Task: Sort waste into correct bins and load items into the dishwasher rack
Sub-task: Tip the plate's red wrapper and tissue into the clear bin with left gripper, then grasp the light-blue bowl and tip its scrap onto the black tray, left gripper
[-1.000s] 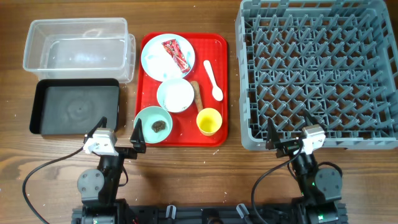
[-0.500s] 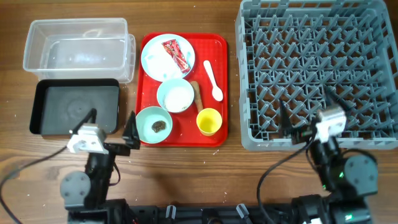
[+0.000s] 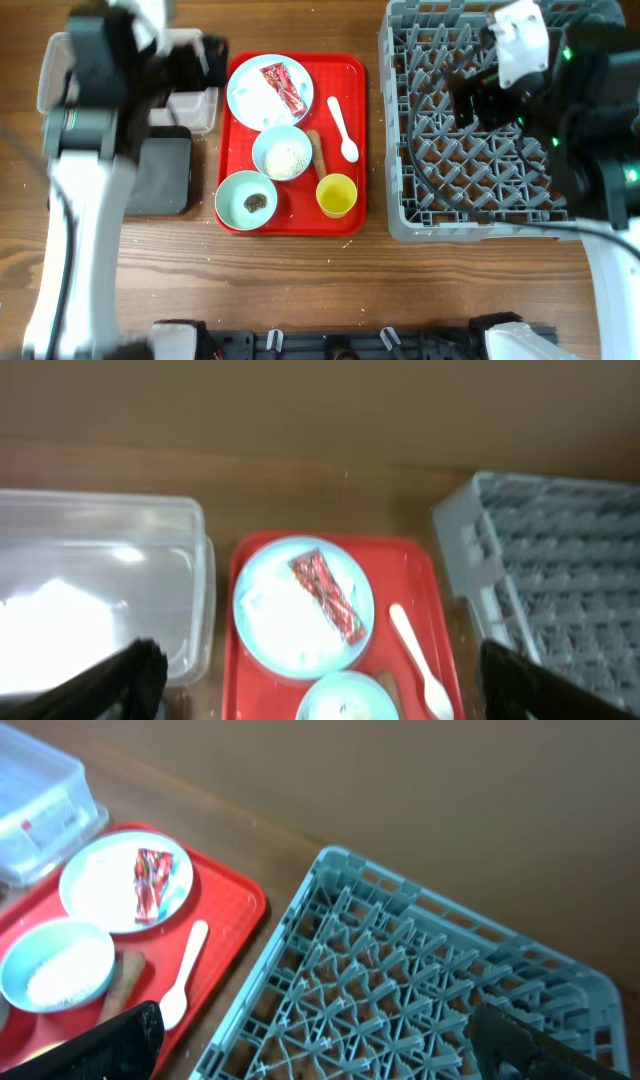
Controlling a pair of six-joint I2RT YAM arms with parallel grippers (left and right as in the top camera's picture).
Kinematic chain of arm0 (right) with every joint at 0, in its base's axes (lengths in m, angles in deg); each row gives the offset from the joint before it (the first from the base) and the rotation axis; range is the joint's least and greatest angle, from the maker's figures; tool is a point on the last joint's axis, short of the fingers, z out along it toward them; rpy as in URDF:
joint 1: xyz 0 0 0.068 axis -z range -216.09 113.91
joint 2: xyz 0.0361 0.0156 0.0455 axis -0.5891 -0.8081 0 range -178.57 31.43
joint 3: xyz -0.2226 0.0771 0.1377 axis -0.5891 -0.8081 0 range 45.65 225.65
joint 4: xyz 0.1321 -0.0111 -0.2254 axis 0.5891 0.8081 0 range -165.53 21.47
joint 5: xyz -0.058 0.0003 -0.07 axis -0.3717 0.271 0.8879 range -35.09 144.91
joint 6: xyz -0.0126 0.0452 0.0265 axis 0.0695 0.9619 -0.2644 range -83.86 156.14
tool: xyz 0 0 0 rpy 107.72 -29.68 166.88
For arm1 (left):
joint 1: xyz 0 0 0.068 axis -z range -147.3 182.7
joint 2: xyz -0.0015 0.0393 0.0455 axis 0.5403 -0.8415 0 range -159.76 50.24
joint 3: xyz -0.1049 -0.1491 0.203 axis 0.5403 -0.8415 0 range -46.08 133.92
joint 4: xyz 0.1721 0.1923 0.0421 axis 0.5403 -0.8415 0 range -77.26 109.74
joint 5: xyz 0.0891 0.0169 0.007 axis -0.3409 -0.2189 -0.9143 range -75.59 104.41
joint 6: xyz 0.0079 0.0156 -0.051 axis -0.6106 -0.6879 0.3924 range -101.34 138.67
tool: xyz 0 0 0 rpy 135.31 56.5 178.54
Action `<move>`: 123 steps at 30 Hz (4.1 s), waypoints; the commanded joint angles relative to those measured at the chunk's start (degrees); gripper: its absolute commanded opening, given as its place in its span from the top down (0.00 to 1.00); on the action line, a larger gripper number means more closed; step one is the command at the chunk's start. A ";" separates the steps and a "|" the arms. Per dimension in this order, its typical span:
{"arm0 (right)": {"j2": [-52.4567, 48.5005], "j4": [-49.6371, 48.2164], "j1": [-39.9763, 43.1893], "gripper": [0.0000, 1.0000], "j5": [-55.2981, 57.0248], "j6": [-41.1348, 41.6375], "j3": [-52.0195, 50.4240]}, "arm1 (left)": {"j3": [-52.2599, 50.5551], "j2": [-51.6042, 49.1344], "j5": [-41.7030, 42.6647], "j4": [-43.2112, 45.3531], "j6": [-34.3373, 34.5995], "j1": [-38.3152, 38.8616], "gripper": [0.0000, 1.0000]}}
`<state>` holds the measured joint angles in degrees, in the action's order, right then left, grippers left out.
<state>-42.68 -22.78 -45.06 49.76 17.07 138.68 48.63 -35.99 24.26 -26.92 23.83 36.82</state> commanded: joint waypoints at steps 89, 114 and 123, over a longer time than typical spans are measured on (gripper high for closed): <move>-11.21 9.27 -0.35 0.00 -5.51 16.68 1.03 | 8.70 -22.71 -4.72 -38.42 15.39 19.28 0.25; -12.70 6.84 -0.35 0.00 -5.46 18.14 1.03 | -34.62 -11.04 -8.00 -7.04 19.74 23.69 0.96; -12.70 6.25 -0.35 0.00 -5.51 18.16 1.03 | -20.85 -1.46 -5.14 -17.25 14.38 12.37 0.96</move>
<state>-54.76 -16.27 -45.06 44.82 34.64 138.86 25.29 -42.31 16.41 -43.94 42.48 54.83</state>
